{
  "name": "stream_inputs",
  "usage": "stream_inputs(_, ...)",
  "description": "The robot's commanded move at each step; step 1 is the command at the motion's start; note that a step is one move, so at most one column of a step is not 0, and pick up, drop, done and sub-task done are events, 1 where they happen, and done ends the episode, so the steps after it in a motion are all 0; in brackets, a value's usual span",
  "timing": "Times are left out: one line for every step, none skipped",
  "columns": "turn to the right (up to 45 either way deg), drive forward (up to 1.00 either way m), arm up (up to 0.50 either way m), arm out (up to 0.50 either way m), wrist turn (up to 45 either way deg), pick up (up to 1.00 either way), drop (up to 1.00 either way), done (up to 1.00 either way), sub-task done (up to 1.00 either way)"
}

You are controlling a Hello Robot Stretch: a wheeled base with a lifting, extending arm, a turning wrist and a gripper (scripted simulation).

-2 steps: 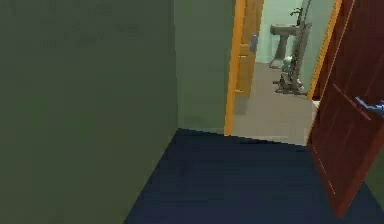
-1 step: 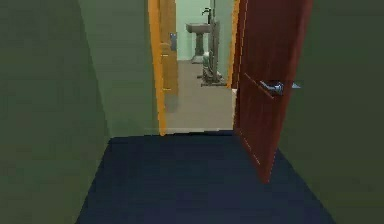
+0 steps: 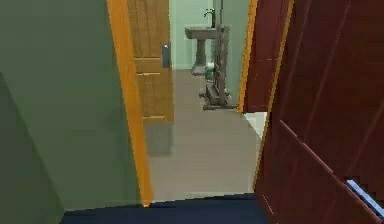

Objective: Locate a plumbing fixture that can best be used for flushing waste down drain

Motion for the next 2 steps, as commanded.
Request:
stream_inputs(0.0, 1.00, 0.00, 0.00, 0.0, 0.00, 0.00, 0.00, 0.00)
stream_inputs(0.0, 1.00, 0.00, 0.00, 0.0, 0.00, 0.00, 0.00, 0.00)
